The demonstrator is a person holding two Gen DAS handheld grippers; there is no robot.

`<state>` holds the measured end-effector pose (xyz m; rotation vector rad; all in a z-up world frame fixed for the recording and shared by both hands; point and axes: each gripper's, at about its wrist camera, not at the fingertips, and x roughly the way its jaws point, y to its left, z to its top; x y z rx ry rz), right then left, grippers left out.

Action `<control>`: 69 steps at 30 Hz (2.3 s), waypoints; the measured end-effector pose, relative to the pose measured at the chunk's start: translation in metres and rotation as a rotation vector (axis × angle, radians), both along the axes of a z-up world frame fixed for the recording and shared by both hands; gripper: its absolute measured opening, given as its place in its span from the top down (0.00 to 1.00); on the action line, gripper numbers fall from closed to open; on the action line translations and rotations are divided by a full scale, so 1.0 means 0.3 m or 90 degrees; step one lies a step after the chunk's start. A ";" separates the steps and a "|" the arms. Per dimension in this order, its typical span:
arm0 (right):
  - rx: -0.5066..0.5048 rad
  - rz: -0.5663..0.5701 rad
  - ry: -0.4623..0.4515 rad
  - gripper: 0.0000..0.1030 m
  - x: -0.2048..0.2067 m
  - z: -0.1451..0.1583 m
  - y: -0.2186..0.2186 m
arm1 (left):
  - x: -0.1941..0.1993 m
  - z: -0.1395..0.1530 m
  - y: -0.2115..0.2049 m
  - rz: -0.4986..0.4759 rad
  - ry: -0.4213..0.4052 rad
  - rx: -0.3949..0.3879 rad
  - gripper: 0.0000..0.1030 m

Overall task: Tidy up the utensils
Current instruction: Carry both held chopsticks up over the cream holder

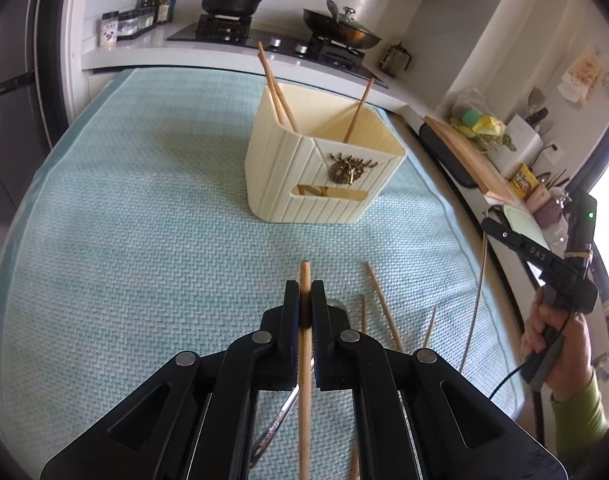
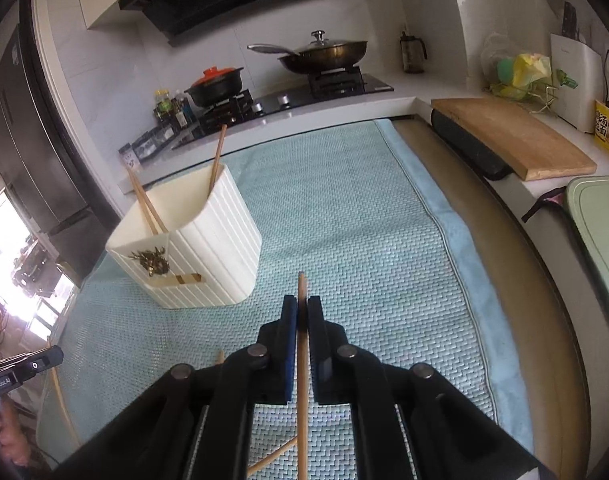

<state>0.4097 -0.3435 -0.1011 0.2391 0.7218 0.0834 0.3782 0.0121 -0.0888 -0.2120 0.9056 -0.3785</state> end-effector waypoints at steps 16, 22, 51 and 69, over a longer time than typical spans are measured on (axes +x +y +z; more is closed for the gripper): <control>0.031 0.035 -0.125 0.95 -0.243 0.222 0.004 | -0.092 0.175 -0.010 -0.003 -0.072 -0.014 0.97; 0.020 0.044 -0.160 0.95 -0.292 0.275 0.028 | -0.102 0.220 0.002 0.007 -0.089 -0.026 0.97; -0.027 0.113 -0.283 0.95 -0.055 0.666 0.216 | 0.218 0.659 0.009 0.026 -0.222 -0.010 0.97; -0.080 0.151 -0.189 0.95 0.383 0.508 0.368 | 0.674 0.465 -0.081 0.056 -0.176 0.039 0.97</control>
